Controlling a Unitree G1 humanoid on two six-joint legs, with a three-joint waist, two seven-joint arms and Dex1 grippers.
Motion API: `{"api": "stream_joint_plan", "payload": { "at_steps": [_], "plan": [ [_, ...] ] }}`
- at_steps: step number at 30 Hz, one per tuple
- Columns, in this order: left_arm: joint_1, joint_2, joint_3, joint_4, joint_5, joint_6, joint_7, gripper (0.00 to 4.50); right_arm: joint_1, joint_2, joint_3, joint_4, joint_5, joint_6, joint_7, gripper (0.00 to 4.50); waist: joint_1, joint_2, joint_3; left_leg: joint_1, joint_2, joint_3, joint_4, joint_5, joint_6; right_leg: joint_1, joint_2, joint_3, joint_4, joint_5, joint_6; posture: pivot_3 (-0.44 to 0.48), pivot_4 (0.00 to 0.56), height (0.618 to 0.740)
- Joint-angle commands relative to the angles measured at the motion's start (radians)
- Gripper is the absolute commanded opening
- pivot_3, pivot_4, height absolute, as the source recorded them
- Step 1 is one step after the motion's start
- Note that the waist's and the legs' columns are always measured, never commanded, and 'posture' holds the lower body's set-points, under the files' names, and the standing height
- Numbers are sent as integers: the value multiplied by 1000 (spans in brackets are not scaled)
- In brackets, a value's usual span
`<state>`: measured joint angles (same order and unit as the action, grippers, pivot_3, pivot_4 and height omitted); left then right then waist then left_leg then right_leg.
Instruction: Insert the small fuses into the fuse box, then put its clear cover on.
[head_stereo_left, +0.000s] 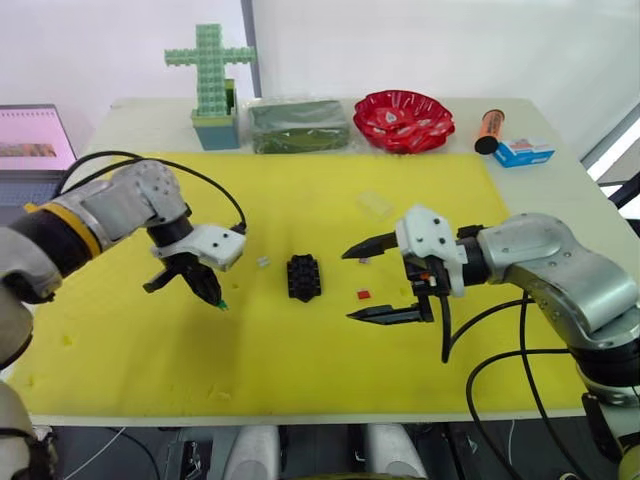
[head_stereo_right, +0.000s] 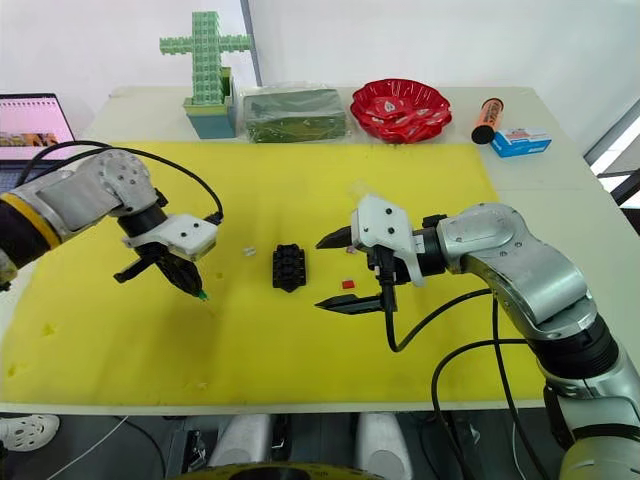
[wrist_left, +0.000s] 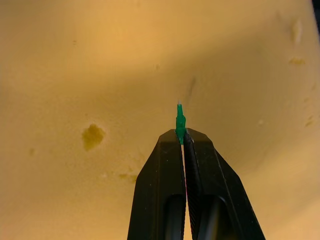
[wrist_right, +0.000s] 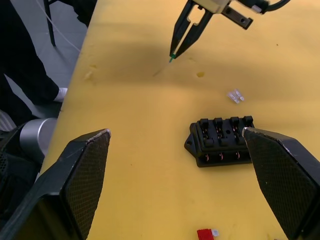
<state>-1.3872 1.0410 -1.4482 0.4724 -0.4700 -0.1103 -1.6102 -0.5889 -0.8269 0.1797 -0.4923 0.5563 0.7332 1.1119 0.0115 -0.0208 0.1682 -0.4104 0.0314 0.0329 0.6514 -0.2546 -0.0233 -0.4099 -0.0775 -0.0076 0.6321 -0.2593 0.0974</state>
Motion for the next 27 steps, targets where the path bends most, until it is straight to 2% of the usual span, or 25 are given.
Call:
{"api": "stream_joint_plan", "payload": {
  "at_steps": [1, 7, 15, 18, 20, 27],
  "plan": [
    [-77, -31, -97, 63, -32, -81, -4, 25, -19, -3, -26, -37, 15, 4, -9, 4500, 0, 0, 0, 0, 0, 0, 0, 0, 0, 0, 0, 0, 0, 0, 0, 0, 150, 740],
    [-108, -116, -182, 165, -56, -132, -4, 25, -18, -3, -23, -48, 15, 10, -21, 4500, 1, 0, 0, 0, 0, -1, 1, 0, 0, 0, 0, 0, 0, 0, 0, 0, 150, 740],
    [-101, -192, -141, 250, -71, -134, -4, 25, -10, -12, -21, -57, 11, 11, -28, 4500, 3, 0, 0, 0, 0, -1, 1, 0, 0, 1, 0, 0, 0, 0, 0, 0, 150, 740],
    [-111, -204, -129, 274, -76, -136, -4, 702, -9, -12, -20, -58, 12, 11, -28, 4500, 3, -1, 0, 0, 0, -2, 2, 0, 0, 2, 0, 0, 0, 0, 0, 0, 150, 740],
    [-114, -213, -114, 286, -74, -141, -4, 1388, -6, -15, -18, -59, 6, 5, -25, 4500, 1, -1, 0, 0, 0, -2, 2, 0, 0, 2, 0, 0, 0, 0, 0, 0, 150, 740],
    [-118, -234, -60, 328, -56, -148, -4, 1388, -7, -15, -14, -56, -1, -3, -22, 4500, 0, -1, 0, 0, 0, -3, 2, 0, 0, 1, 0, -1, 0, 0, 0, 0, 150, 740]
  ]
}}
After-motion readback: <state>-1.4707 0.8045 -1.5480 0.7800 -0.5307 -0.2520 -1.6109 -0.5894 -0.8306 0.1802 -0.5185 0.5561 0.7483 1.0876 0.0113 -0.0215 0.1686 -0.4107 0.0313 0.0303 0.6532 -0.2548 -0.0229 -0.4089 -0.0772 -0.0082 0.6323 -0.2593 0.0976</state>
